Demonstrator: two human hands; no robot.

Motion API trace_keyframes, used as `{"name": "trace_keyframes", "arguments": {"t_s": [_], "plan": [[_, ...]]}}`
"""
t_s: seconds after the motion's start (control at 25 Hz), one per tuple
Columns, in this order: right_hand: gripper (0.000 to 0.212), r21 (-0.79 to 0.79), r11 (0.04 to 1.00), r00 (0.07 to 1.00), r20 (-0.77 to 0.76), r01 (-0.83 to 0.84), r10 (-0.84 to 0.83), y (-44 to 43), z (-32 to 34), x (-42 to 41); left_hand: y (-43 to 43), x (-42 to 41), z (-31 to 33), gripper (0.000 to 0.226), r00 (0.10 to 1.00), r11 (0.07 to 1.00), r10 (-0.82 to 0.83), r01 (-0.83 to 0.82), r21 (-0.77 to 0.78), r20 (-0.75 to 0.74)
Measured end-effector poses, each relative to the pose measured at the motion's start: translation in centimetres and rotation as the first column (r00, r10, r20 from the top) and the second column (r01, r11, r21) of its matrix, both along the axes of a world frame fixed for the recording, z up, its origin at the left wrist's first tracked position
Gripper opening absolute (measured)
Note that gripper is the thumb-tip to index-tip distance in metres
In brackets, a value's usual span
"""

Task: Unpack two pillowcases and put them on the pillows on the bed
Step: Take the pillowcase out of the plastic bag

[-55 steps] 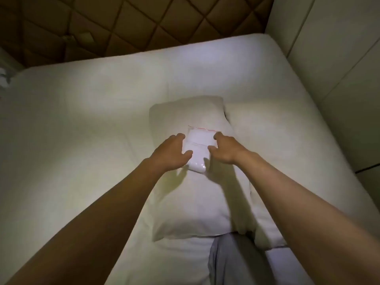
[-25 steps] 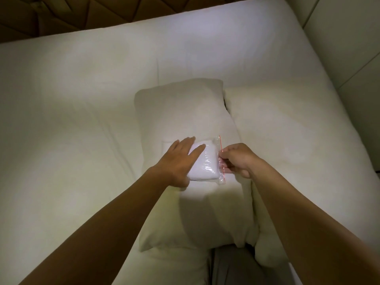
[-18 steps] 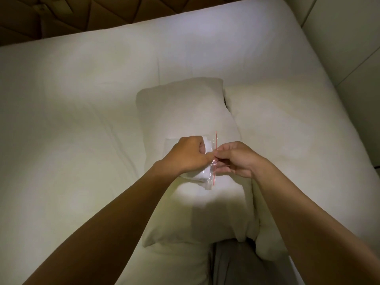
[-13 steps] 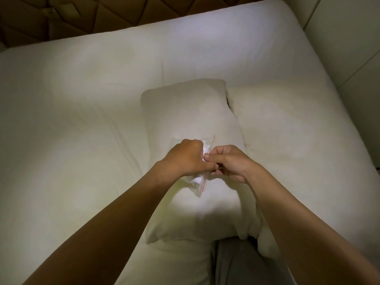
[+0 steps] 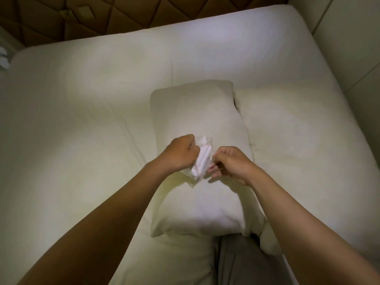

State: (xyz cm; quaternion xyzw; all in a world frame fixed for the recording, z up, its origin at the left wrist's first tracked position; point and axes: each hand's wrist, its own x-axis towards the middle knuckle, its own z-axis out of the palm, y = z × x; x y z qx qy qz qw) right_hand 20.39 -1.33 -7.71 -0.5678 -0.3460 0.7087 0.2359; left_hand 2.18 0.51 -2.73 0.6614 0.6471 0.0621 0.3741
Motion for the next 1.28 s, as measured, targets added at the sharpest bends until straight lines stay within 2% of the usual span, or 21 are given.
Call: {"name": "trace_keyframes", "arguments": {"t_s": [0.12,0.32,0.44,0.64,0.8,1.0,1.08,1.12,1.2,1.28], "plan": [[0.016,0.087,0.996,0.979,0.204,0.005,-0.023,-0.6,0.1,0.6,-0.2,-1.7,0.1,0.012,0.996,0.998,-0.018,0.023,0.058,-0.086],[0.012,0.281,0.953,0.885,0.464,-0.11,-0.035,-1.4,1.7,0.1,-1.1,-1.8,2.3,0.01,0.934,0.943,-0.187,0.258,0.212,-0.305],[0.01,0.31,0.949,0.872,0.478,-0.058,-0.103,-1.3,2.3,-0.2,-1.1,-1.5,3.3,0.016,0.896,0.898,-0.216,0.338,0.282,-0.388],[0.011,0.322,0.947,0.897,0.419,-0.002,-0.141,-1.2,1.9,-0.1,-1.7,0.1,2.6,0.009,0.988,0.975,-0.086,0.11,0.193,-0.129],[0.011,0.324,0.946,0.89,0.426,0.017,-0.162,-1.0,0.8,0.7,-1.8,1.7,1.8,0.009,0.998,0.992,-0.069,0.07,0.107,-0.008],[0.011,0.278,0.959,0.862,0.47,0.059,-0.189,-1.6,-1.0,2.3,-2.1,3.1,-0.8,0.016,0.996,0.996,-0.082,0.081,0.045,0.019],[0.009,0.236,0.969,0.848,0.496,0.073,-0.185,-2.3,-1.9,2.9,-2.0,2.8,-2.3,0.017,0.983,0.982,-0.177,0.18,0.065,-0.053],[0.011,0.211,0.974,0.853,0.492,0.079,-0.176,-2.7,-2.3,3.1,-1.7,2.4,-3.2,0.026,0.949,0.955,-0.27,0.286,0.08,-0.16],[0.016,0.146,0.979,0.887,0.42,0.142,-0.191,-3.3,-3.2,3.4,-1.4,1.7,-4.9,0.069,0.799,0.867,-0.458,0.498,0.002,-0.389],[0.019,0.062,0.965,0.915,0.31,0.253,-0.26,-3.3,-4.3,3.6,-0.9,1.5,-6.5,0.107,0.673,0.804,-0.537,0.59,-0.068,-0.509]]}}
